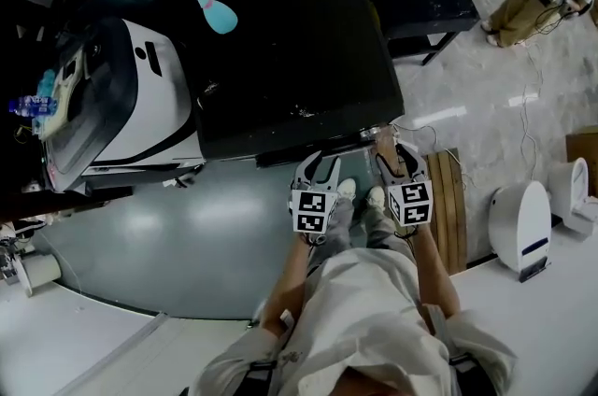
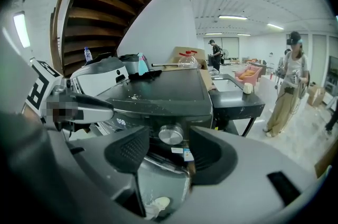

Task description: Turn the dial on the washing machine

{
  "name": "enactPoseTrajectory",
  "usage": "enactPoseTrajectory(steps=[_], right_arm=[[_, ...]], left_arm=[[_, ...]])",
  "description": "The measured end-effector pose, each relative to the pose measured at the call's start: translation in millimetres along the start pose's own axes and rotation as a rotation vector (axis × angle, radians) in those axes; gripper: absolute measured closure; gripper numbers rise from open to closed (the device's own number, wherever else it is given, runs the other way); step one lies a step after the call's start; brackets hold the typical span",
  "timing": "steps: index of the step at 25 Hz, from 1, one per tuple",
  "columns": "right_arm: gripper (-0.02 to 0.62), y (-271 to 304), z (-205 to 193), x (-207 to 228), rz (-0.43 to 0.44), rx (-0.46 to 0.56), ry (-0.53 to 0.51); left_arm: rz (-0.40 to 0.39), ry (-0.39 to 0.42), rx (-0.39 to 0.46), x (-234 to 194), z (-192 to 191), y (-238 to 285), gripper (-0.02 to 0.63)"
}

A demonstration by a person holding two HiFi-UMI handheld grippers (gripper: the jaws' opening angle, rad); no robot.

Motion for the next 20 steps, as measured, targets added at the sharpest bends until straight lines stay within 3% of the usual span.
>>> enactPoseTrajectory(steps=[20], right_arm=[[0.331, 58, -23, 0, 0.038, -0.039, -0.023]], left_arm=[[0.017, -0.011, -0.051, 0, -30, 19, 0.462]])
Point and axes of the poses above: the fingertips, and each gripper's own axes: y forward along the fingers, x to its right, z out of its top, the point moved 2 cm from there along -y, backward along the fingers, and after that the axes turned 2 degrees about y, right-handed, at the moved point
